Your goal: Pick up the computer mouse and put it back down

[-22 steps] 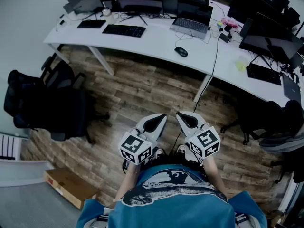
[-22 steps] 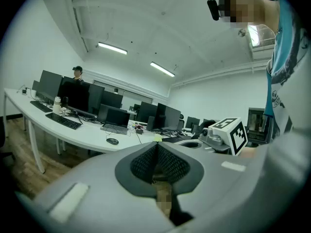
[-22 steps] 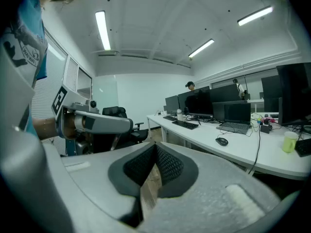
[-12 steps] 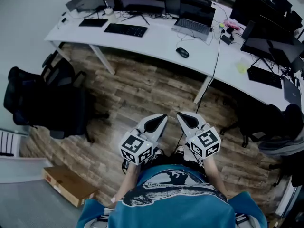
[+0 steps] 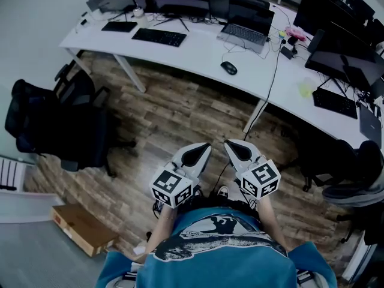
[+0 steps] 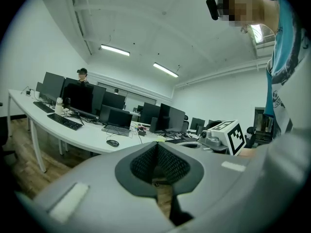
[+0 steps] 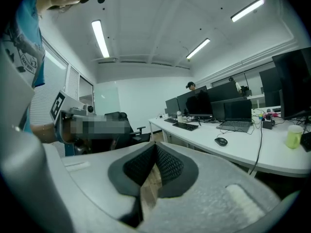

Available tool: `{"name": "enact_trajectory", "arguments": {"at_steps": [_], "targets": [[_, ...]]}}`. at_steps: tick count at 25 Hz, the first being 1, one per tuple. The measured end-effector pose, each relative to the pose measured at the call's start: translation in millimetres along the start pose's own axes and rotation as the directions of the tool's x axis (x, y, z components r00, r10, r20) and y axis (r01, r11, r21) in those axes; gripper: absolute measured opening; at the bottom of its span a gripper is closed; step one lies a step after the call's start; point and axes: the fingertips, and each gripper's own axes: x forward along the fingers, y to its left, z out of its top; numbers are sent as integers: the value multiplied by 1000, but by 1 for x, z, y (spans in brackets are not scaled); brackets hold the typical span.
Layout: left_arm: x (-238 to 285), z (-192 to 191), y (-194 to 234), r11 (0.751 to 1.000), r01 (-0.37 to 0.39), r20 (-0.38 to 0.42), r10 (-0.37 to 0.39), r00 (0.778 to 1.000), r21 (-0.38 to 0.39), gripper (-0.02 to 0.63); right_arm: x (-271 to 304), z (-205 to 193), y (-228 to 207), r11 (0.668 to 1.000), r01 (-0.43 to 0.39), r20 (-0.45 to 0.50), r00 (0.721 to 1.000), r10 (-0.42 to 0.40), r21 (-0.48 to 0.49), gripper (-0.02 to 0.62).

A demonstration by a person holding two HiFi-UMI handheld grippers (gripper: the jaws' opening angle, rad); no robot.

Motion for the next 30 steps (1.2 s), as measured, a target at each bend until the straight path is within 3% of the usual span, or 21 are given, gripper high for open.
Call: {"name": "enact_trajectory", "arguments": {"at_steps": [6,11,19,30], "targets": [[21,-5,-16,999,-38,24,39,999,-13,14,-13,-10,-17,999,-54,-15,998,54,-6,2],[29,-15,-29,999,-49,-4,49,999,-12,14,-16,-22,-26,996,-87,-31,996,88,13,2],[26,-16,-10,993,-114,-16,114,993,-26,14,-2,-21,-35,993,-111,-22,993,112,39,2],[83,-2,31,1000,7,-51,-8,999,-27,14,34,-9,-91,997,-17,-32,999,19,72,2]]}}
